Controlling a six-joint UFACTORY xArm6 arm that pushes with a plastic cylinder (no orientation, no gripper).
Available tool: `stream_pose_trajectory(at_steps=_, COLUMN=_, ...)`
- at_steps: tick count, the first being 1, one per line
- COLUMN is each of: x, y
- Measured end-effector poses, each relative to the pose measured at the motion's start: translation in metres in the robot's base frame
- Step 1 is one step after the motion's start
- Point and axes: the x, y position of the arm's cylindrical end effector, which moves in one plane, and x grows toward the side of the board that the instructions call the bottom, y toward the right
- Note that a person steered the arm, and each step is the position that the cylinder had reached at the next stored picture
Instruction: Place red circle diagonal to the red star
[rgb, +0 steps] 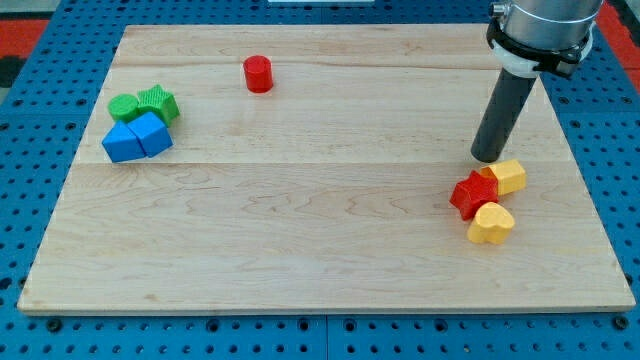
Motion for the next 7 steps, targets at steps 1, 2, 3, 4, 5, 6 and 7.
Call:
stream_pose_trajectory(at_steps=1, x=-0.055, y=-0.037)
stream_pose_trajectory(at_steps=2, x=-0.131, y=-0.118)
stream_pose_trajectory(at_steps=3, x=-0.188, y=-0.231)
stream_pose_trajectory(at_steps=4, x=-0.216, y=-0.342)
stream_pose_trajectory(at_steps=5, x=-0.165, y=-0.311)
stream_pose_trajectory(at_steps=6, x=-0.125, y=-0.219)
stream_pose_trajectory(at_steps=7, x=-0.092, y=-0.187)
